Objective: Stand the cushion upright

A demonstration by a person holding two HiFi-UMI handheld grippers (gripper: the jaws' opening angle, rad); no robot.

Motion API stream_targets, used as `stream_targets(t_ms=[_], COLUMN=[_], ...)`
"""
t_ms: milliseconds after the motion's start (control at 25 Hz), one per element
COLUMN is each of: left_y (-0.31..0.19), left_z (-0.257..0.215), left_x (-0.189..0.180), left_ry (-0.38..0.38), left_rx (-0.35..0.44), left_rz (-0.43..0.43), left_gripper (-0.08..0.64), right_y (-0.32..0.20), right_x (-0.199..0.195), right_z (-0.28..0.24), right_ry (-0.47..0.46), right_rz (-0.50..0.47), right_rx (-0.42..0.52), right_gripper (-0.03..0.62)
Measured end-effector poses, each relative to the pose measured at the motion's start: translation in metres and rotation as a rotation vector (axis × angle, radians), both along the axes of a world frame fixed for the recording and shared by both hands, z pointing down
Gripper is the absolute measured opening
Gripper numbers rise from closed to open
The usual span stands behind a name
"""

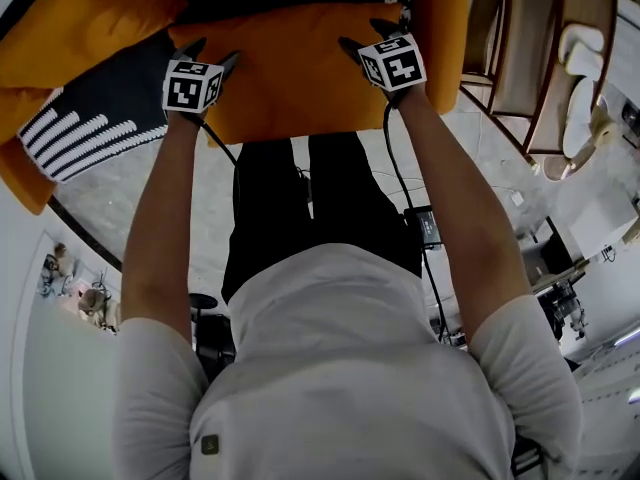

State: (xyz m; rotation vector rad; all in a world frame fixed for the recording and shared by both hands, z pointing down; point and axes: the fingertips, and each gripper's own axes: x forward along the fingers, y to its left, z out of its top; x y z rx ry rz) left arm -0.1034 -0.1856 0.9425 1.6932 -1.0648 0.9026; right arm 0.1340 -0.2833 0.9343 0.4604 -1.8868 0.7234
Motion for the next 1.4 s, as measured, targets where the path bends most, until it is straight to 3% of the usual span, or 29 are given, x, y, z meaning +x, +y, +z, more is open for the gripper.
stream_targets(t_ms=[280, 520, 840, 1040, 1400], left_y=[0.010, 0.007, 0.011, 0.010, 0.036], left_z=[0.044, 0.062, 0.057, 0.041, -0.008], left_x=[-0.008, -0.008, -0.001, 0.002, 0.015], left_ry=[-0.061, -0.074, -0.091, -0.075, -0.081], left_rx=[-0.047, -0.065, -0.089, -0.063, -0.025], left_rz=[-0.016, -0.028, -0.021, -0.071, -0.074], left_gripper=[0.379, 0.349, 0.190, 0.068, 0.011], right_y=[0.011, 0.015, 0.016, 0.019, 0.050], right_x=[0.014, 0.011, 0.009, 0.012, 0.022], right_z=[0.049, 0.071, 0.064, 0.050, 0.000], right_ry=[0.098, 0.162, 0.149, 0.149, 0.127], right_rz=[-0.036, -0.122, -0.139, -0.156, -0.105], right_rx=[-0.059, -0.084, -0.053, -0.028, 0.003], right_gripper=[0.364, 0.312, 0.144, 0.057, 0.020])
